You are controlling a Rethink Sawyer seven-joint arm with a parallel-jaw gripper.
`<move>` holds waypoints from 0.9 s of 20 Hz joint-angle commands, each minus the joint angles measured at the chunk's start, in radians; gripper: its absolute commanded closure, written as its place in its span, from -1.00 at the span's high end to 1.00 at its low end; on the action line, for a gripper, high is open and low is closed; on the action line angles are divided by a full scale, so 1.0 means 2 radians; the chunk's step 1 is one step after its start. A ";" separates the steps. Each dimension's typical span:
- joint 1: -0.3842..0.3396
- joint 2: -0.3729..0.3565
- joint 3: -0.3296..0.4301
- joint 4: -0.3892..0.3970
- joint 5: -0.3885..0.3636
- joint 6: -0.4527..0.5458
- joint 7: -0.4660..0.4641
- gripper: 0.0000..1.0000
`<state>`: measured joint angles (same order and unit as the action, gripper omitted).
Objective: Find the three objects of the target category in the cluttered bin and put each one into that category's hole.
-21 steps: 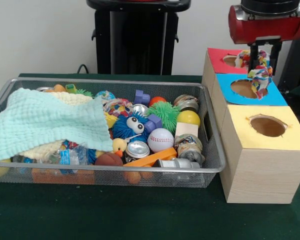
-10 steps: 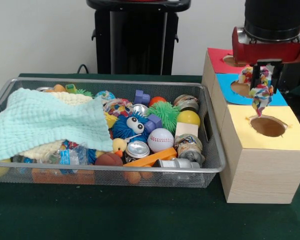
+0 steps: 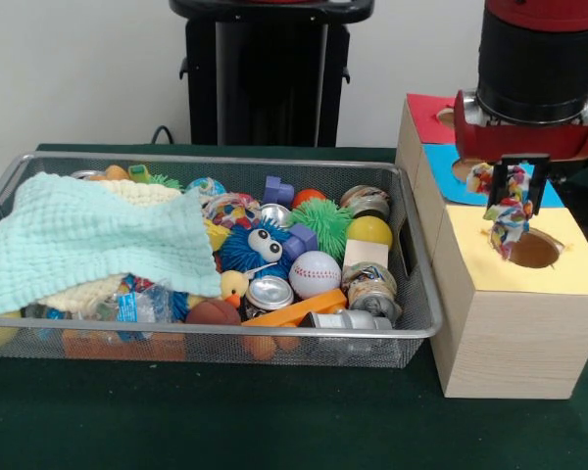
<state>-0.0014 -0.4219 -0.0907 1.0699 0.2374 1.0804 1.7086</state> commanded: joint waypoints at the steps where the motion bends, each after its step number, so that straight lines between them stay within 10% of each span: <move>1: 0.001 0.045 0.015 -0.014 0.004 0.026 0.127 -1.00; 18: 0.022 0.005 0.016 0.063 0.034 0.005 0.142 -1.00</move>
<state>0.0344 -0.3929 -0.0908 1.0661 0.2647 1.0802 1.7086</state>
